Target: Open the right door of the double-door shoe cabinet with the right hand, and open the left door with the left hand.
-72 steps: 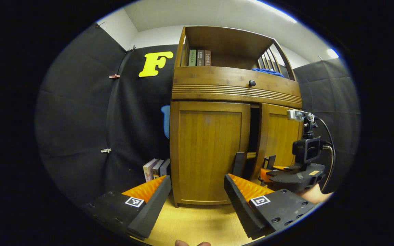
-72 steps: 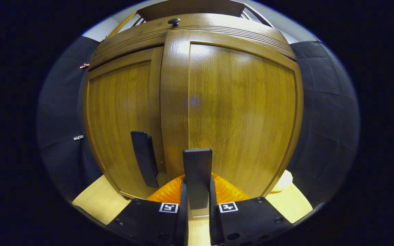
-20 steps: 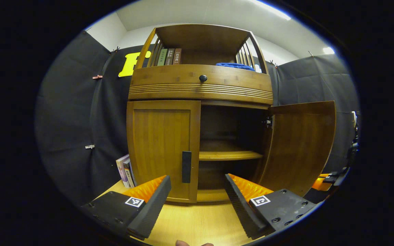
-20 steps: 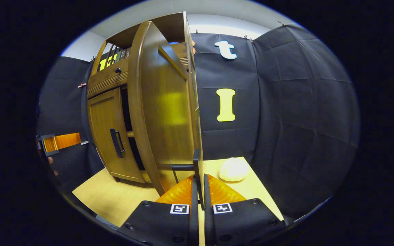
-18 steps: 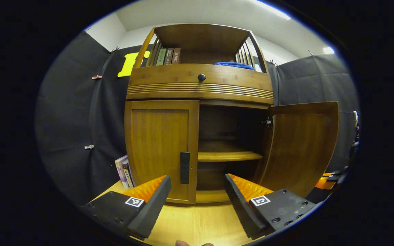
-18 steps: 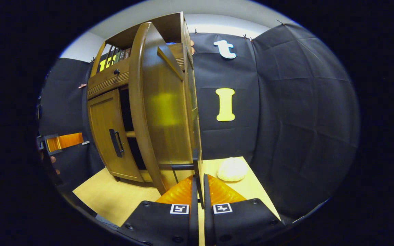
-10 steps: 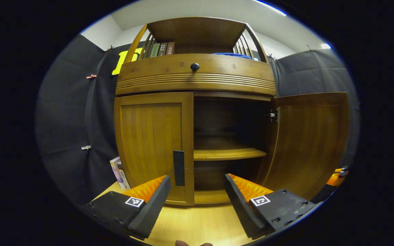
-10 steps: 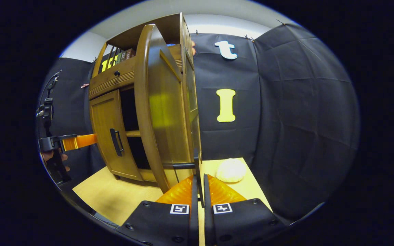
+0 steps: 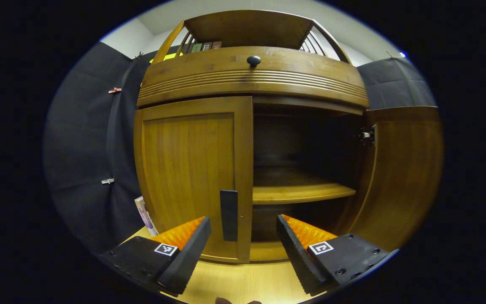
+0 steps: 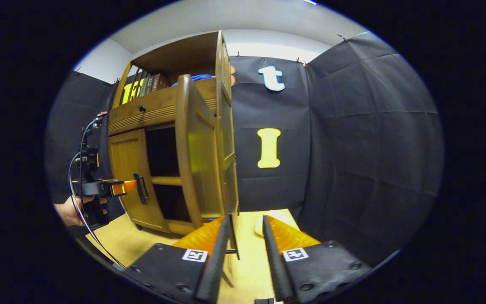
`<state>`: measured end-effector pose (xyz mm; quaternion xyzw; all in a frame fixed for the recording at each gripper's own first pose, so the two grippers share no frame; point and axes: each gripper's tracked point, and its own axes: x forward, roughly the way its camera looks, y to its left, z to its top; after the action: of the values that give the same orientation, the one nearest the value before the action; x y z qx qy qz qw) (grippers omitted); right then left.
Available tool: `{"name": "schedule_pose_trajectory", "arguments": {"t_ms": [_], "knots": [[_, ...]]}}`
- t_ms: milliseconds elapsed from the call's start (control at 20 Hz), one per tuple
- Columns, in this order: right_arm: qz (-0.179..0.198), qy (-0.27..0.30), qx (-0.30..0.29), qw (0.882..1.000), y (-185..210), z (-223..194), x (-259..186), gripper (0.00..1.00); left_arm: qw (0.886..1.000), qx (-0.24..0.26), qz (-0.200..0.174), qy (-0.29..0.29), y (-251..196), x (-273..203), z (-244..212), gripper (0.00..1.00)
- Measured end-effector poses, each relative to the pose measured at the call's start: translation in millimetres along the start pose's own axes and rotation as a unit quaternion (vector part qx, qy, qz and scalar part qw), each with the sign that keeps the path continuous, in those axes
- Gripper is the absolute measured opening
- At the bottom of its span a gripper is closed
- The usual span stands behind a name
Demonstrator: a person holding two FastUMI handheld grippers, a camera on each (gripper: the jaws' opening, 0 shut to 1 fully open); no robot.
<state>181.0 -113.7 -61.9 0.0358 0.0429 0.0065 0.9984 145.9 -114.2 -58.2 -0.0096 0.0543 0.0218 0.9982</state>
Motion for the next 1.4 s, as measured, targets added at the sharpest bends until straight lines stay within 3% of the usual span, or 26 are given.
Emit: {"name": "schedule_pose_trajectory", "arguments": {"t_ms": [150,350,400,550,700,800,1400], "knots": [[-0.019,-0.03,0.017,0.999,-16.6,4.5,1.0,0.99,1.0,0.003,0.008,0.005,8.1,26.1,-4.5,0.97],[-0.054,0.012,0.031,0.998,-39.7,-22.9,-5.4,0.92,1.0,0.007,0.021,0.021,19.4,61.0,-18.4,0.92],[-0.064,0.017,0.029,0.997,-46.7,-24.6,-5.8,0.98,0.999,0.012,0.022,0.026,19.1,67.5,-20.7,0.9],[-0.081,0.018,0.028,0.996,-54.8,-24.8,-11.6,1.0,0.999,0.026,0.024,0.026,22.1,80.3,-20.0,0.7],[-0.088,0.019,0.028,0.996,-51.8,-25.2,-18.3,0.98,0.999,0.038,0.017,0.023,20.0,90.4,-21.2,0.55],[-0.091,0.018,0.023,0.995,-48.5,-24.3,-23.8,1.0,0.999,0.033,0.015,0.019,20.8,91.6,-20.4,0.37],[-0.087,-0.004,-0.005,0.996,2.9,-13.6,-46.1,0.98,0.999,0.03,-0.018,0.013,34.9,67.1,-23.6,0.33]]}}
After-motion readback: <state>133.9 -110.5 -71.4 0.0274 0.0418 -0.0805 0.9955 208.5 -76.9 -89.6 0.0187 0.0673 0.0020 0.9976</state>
